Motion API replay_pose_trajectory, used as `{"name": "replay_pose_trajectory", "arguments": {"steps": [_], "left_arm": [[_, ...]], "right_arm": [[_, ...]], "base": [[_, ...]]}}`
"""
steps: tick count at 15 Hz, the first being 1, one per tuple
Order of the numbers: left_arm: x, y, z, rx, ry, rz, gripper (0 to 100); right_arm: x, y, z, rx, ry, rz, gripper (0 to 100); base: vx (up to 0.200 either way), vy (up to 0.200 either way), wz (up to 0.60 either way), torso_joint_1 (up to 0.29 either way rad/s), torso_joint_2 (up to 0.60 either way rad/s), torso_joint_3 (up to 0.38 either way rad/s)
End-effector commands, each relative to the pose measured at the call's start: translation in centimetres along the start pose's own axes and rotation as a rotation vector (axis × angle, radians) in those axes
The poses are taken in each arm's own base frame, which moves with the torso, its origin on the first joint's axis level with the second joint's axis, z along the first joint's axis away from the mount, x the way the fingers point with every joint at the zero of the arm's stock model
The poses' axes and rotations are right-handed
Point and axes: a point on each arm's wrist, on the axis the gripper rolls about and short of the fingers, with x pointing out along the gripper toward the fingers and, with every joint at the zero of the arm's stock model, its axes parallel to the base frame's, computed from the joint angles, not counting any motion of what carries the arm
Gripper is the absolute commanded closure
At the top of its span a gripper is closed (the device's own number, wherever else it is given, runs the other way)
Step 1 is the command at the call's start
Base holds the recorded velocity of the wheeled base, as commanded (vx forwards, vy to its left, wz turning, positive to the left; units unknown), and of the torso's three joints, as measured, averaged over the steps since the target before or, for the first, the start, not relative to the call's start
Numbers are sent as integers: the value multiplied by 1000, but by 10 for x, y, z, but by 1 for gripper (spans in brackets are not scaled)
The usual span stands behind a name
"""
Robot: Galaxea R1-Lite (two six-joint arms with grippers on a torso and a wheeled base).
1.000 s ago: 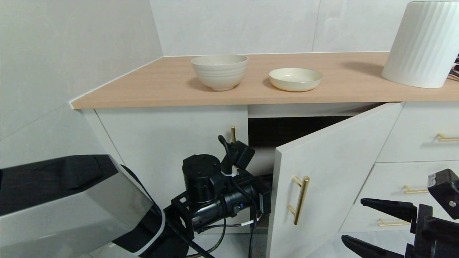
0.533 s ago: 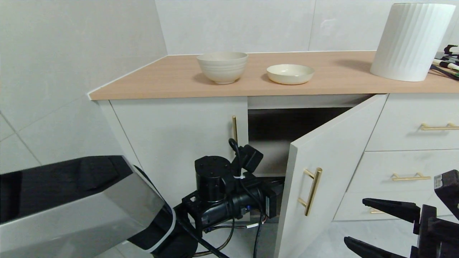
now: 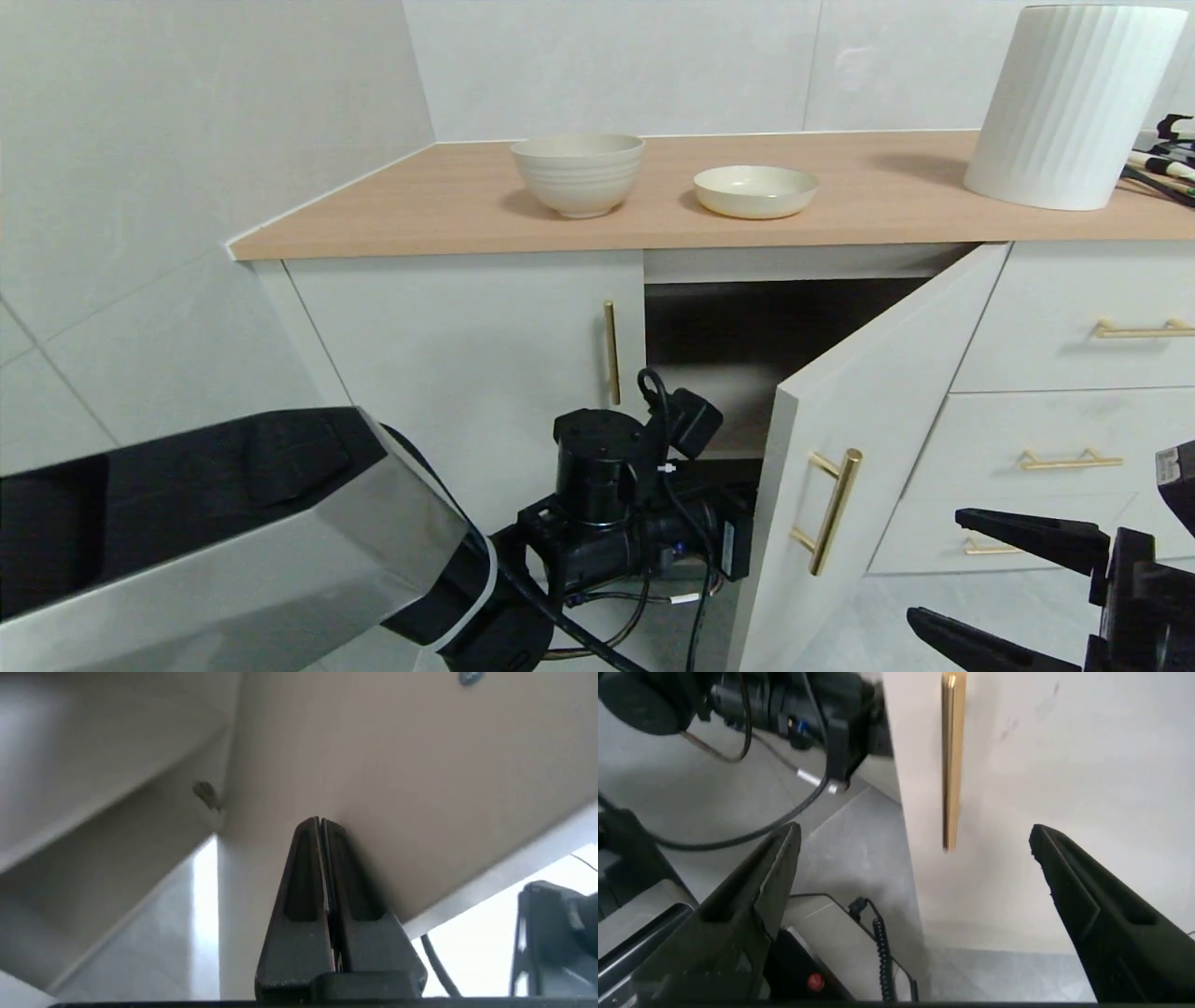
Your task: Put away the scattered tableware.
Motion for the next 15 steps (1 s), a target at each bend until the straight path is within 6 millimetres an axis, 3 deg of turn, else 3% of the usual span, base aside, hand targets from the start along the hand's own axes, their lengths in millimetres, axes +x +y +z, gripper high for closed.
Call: {"name": "replay_pose_trajectory", "arguments": {"steps": [1, 3, 9, 13, 15], "left_arm": [[3, -9, 7, 8, -7, -19, 100], [6, -10, 10, 4, 1, -19, 100], [21, -11, 15, -1, 22, -23, 100], [29, -14, 16, -2, 35, -30, 100], [38, -27, 21, 8, 31, -47, 100]], "right_arm": [[-4, 1, 3, -4, -23, -1, 0], [-7, 1, 3, -2, -13, -4, 0], [-38, 7, 28, -11, -62, 0, 0], [-46, 9, 36, -17, -105, 5, 0], [-53, 10, 44, -20, -153, 14, 0]], "base": [[-200, 0, 0, 2, -2, 2], [-200, 0, 0, 7, 2, 5], [0, 0, 0, 0, 0, 0], [0, 0, 0, 0, 0, 0], [0, 0, 0, 0, 0, 0]]}}
